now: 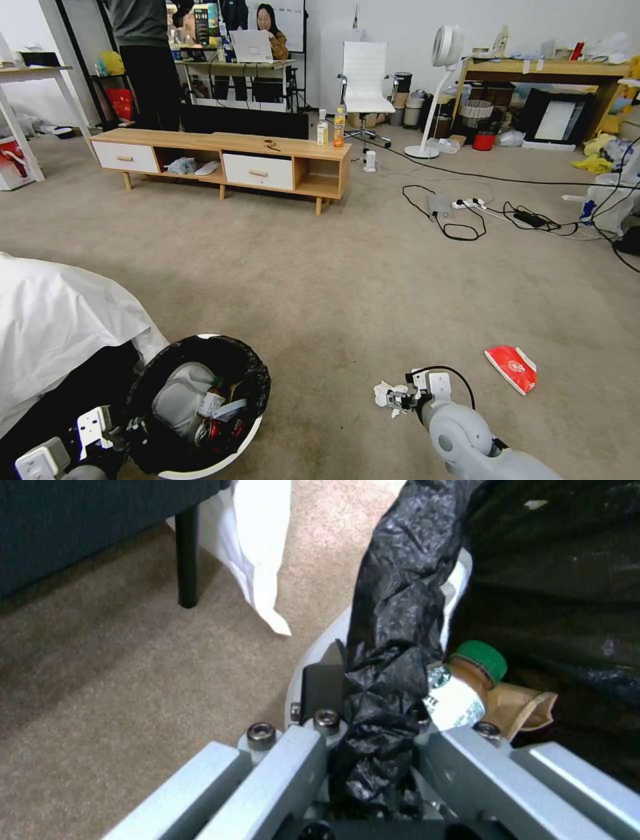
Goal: Pick up the trash bin and place the garbage on the floor into it.
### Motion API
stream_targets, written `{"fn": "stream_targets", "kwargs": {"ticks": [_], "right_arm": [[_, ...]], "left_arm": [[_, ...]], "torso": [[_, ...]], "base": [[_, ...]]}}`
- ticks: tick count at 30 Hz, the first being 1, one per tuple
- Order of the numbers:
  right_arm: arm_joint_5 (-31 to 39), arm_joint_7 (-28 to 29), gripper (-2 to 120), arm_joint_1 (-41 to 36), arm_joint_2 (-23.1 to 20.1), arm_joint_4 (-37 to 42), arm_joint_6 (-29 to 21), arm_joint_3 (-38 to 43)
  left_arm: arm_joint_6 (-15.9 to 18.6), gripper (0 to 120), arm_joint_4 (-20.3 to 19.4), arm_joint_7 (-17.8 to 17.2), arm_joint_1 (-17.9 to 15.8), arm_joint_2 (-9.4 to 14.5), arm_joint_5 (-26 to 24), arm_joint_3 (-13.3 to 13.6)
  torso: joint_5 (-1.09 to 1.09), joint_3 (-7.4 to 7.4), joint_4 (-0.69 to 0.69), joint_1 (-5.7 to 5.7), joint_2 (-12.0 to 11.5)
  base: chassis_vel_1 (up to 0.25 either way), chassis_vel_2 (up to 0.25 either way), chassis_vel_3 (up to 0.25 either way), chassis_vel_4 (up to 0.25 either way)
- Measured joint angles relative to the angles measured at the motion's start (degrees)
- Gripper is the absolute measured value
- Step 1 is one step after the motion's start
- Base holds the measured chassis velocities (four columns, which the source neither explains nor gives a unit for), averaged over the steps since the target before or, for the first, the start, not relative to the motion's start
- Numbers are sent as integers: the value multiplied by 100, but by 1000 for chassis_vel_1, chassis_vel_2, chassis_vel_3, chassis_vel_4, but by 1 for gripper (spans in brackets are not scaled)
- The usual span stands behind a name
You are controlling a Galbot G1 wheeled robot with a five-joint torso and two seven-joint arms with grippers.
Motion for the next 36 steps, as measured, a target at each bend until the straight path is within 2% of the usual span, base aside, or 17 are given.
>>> {"fn": "stream_targets", "kwargs": {"ticks": [4,7,19,36], "right_arm": [[-24,-64,99,47,48,-184,47,-34],[-119,-218,99,165,204,-594,158,-127],[-354,-587,99,423,650,-1373,432,-264],[-634,-1037,99,525,1122,-2137,730,-170]], "left_arm": [[0,1,13,2,-2,-10,14,-2],[0,1,51,4,-12,-17,28,-9],[0,1,109,5,-21,-20,35,-27],[1,1,119,14,25,-11,55,-15]], "torso": [[1,0,0,0,0],[0,0,0,0,0],[1,0,0,0,0],[0,0,0,0,0]], "base": [[0,0,0,0],[0,0,0,0],[0,0,0,0],[0,0,0,0]]}}
